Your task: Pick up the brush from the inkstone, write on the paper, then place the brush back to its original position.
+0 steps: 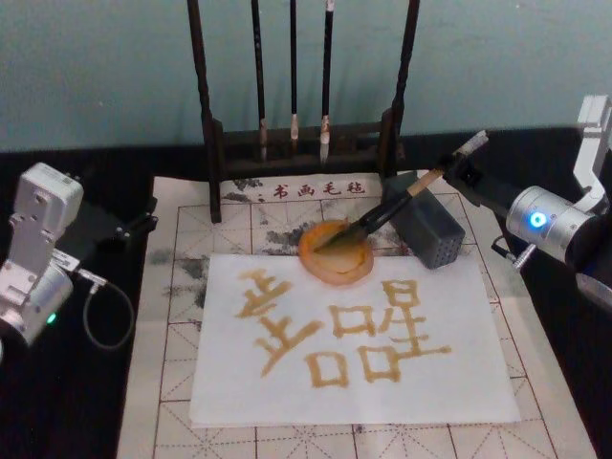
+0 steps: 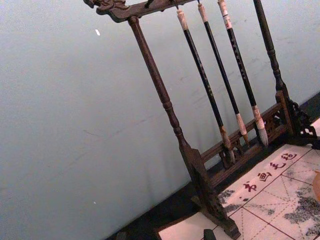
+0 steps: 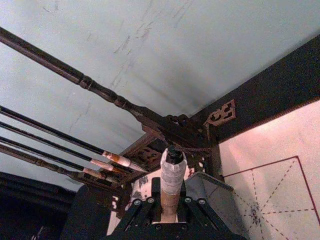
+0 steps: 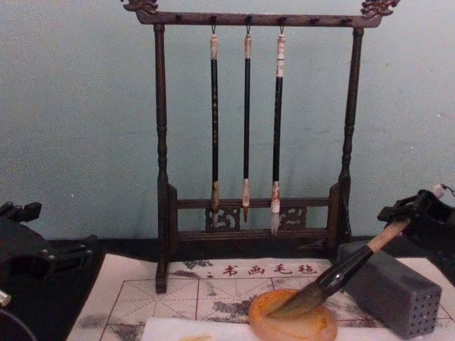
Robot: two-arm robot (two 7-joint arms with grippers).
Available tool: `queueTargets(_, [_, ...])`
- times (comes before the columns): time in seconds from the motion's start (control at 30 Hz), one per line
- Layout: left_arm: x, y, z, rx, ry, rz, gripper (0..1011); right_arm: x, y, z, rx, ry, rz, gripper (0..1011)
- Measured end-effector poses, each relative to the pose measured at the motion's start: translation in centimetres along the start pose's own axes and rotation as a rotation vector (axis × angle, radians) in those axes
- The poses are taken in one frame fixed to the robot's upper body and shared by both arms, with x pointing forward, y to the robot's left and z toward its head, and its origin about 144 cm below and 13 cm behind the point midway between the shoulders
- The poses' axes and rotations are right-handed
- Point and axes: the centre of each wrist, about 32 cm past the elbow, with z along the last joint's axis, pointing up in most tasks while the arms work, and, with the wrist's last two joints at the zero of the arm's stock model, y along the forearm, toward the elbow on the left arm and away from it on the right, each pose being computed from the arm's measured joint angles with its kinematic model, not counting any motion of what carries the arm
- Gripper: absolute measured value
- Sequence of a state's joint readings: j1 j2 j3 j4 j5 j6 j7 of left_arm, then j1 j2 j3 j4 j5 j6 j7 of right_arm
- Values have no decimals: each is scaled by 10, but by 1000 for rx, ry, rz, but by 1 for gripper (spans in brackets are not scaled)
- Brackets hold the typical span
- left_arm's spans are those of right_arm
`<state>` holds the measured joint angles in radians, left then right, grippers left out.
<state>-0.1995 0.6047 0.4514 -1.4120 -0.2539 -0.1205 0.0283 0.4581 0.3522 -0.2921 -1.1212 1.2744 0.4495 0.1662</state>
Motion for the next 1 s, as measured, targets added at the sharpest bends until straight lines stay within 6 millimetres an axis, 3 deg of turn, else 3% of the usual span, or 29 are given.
queueTargets(0.6, [0,0,0,0,0,0,1001,-8,-1,4,39,-41,47,184])
queueTargets(1.0, [0,0,0,0,0,0,1001,-19,-13,0,122,-249,140,184])
